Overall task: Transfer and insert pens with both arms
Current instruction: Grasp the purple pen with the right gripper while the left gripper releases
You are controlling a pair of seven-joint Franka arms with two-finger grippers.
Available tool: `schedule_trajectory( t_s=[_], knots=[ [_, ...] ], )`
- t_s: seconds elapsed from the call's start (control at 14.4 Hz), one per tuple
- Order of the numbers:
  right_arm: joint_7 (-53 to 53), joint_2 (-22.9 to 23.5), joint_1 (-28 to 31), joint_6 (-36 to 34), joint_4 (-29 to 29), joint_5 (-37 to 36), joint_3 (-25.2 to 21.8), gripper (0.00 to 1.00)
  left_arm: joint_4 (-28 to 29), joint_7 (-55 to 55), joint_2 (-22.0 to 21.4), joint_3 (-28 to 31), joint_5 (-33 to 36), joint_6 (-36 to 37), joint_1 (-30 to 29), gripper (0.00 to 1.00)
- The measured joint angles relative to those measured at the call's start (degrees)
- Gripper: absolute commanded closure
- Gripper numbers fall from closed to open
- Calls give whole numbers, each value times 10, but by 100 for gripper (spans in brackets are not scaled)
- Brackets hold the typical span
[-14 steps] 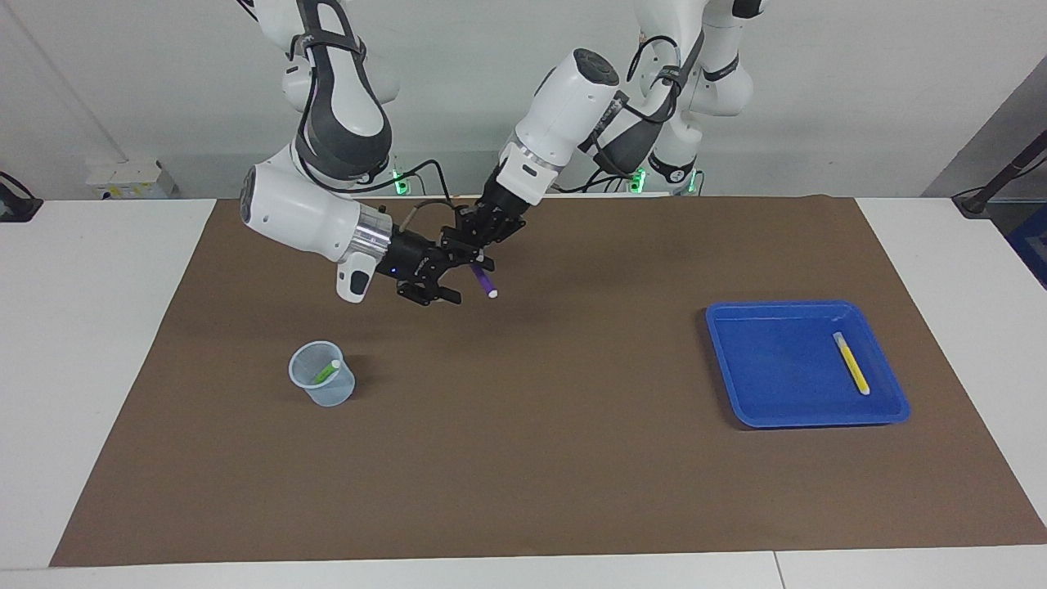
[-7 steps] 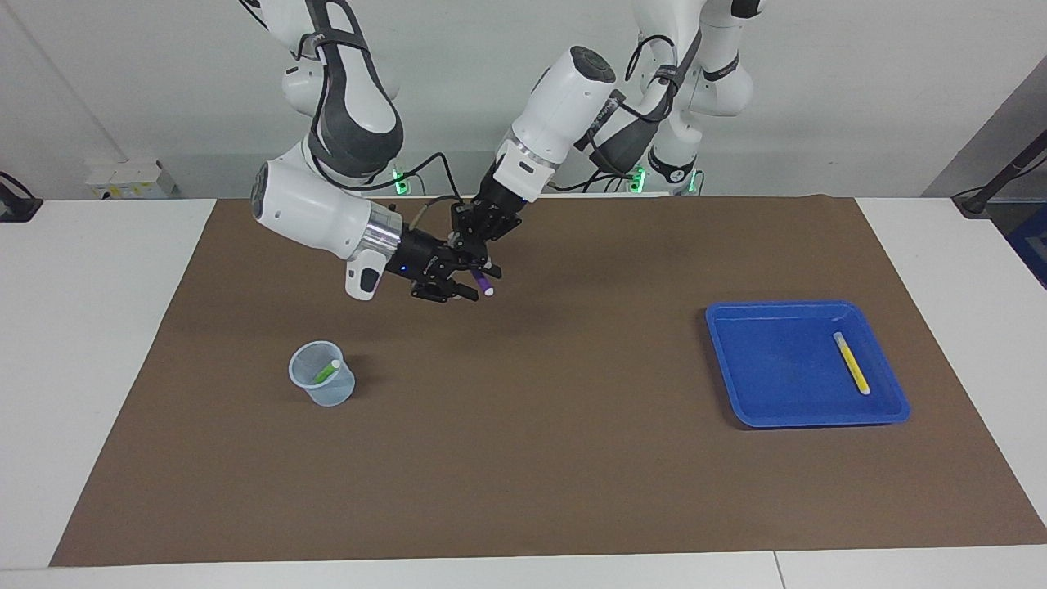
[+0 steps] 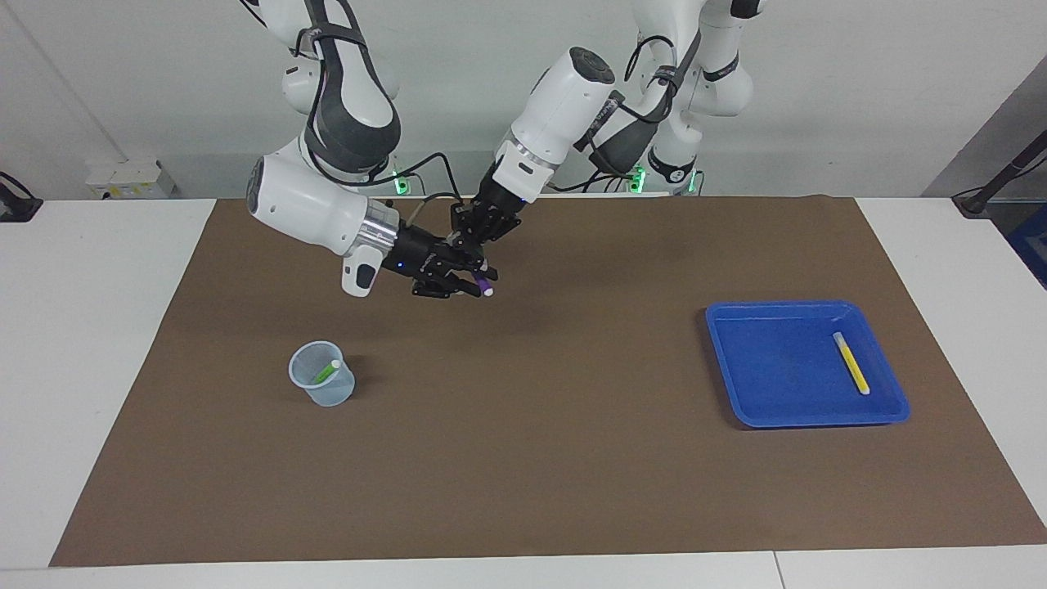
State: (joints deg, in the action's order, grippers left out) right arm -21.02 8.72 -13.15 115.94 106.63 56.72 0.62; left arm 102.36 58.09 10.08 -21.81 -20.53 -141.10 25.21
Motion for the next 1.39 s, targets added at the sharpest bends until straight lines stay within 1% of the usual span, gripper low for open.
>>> schedule_trajectory(
  t_s=[0.07, 0.14, 0.49, 0.56, 0.62, 0.69, 0.97, 1.25, 1.39],
  knots=[
    [0, 0, 0, 0, 0, 0, 0, 87, 0, 0, 0, 0, 0, 0, 0, 100],
    [0, 0, 0, 0, 0, 0, 0, 100, 0, 0, 0, 0, 0, 0, 0, 100],
    [8, 0, 0, 4, 2, 0, -2, 100, -1, 0, -1, 0, 0, 0, 0, 100],
    [10, 0, 0, 4, 2, 0, -2, 100, -1, 0, -1, 0, 0, 0, 0, 85],
    [12, 0, 0, 4, 2, 0, -2, 100, -1, 0, -1, 0, 0, 0, 0, 31],
    [12, 0, 0, 4, 2, 0, -2, 100, -1, 0, -1, 1, 0, 0, 0, 0],
    [23, -3, 0, 4, 0, 0, -2, 100, -1, 2, -1, -1, 0, 36, 1, 0],
    [24, -4, 0, 6, 0, 0, -1, 100, -3, 2, -11, -1, 0, 109, 1, 0],
    [11, -4, 0, 28, 2, 1, 0, 100, -7, 2, -24, -1, 0, 149, 1, 0]
  ],
)
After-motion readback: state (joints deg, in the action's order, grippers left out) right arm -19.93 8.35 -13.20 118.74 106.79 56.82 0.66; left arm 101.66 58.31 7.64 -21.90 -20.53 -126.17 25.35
